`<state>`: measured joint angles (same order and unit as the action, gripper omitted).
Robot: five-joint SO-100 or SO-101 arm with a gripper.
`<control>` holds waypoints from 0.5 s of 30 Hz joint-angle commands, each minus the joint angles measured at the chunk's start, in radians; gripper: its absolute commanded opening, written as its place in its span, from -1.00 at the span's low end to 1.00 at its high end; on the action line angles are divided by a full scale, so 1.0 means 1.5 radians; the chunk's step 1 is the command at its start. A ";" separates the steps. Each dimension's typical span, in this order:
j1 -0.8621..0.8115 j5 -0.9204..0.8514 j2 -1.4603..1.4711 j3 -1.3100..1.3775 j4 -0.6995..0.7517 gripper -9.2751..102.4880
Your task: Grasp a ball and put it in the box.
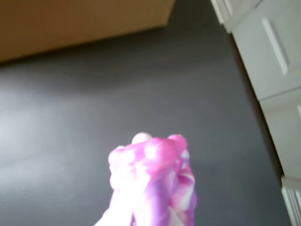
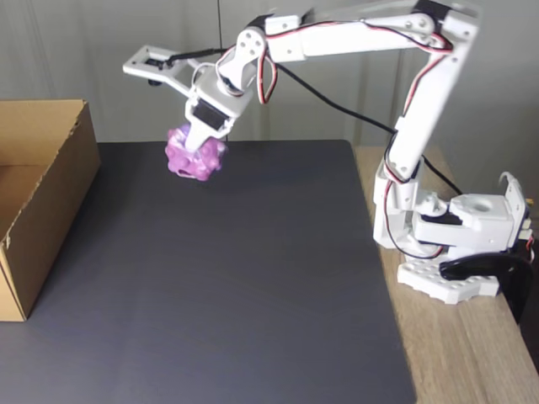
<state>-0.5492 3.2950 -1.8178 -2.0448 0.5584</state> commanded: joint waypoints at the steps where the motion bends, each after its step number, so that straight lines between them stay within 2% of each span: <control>1: 0.017 -0.002 -0.067 0.005 0.003 -0.79; 10: 0.084 -0.009 -0.181 0.036 -0.046 -0.78; 15: 0.136 -0.012 -0.172 0.107 -0.093 -0.76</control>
<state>-0.3743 3.2812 -2.0494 -1.9712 0.4633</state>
